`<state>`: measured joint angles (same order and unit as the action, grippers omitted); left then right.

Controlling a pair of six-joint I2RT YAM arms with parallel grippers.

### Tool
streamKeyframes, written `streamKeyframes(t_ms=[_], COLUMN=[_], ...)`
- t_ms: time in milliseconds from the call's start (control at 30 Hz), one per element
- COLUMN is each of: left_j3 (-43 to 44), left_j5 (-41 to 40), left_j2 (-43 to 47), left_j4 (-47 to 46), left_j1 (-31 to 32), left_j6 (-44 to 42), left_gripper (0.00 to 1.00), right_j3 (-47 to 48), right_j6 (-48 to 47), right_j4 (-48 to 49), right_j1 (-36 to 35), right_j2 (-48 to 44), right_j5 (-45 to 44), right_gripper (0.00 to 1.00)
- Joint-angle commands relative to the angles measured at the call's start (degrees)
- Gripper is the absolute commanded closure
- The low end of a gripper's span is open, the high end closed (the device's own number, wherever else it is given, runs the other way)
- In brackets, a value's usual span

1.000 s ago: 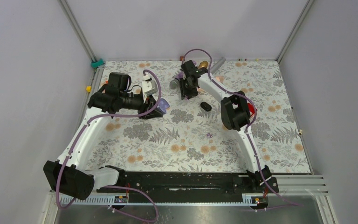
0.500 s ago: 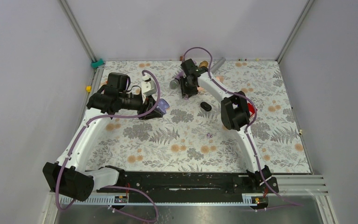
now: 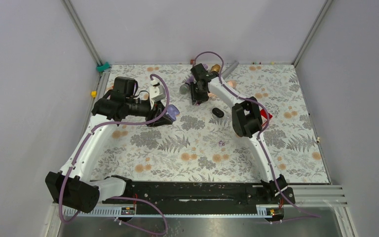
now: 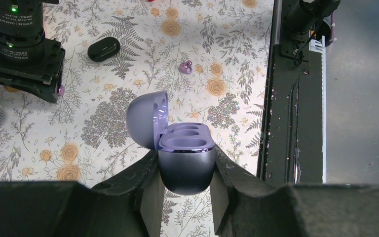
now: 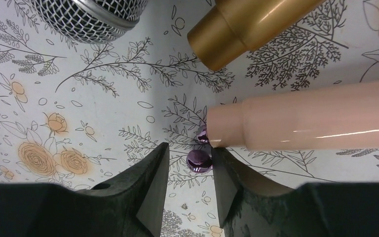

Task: Insert the wireless bluetooth earbuds into the charging case
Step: Adjust the earbud at the center of the board.

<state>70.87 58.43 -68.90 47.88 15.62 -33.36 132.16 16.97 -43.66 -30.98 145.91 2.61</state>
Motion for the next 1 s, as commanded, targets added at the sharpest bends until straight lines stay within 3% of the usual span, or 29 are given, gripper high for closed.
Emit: streamKeyframes(t_ms=[0,267,400,667,967], left_j3=[0.1,0.0,0.0,-0.1,-0.6], left_j5=[2.4,2.4,2.6,3.1,3.2], left_j2=[1.2,1.3,0.9,1.2,1.6], left_j4=[-2.2,-2.2,-2.2,-2.3,-2.4], left_j1=[-0.3,-0.5,-0.4,-0.4,-0.5], left_j6=[-0.9,-1.0,-1.0,-0.7,-1.1], left_gripper=[1.00,1.00,1.00,1.00,1.00], right_j3=[2.6,-1.5,-10.8,-28.9,-45.9], right_j6=[1.3,2.0,1.7,-1.4,-8.3], right_j4=[-1.8,-2.1,1.1,8.3,16.7], right_j1=[-0.6,-1.4,-1.9,-4.5,-7.0], right_j2=[0.7,-3.0,-9.4,-24.4,-32.2], right_j5=[1.1,5.6,8.5,11.5,10.0], right_gripper=[0.57,0.72,0.74,0.75,0.72])
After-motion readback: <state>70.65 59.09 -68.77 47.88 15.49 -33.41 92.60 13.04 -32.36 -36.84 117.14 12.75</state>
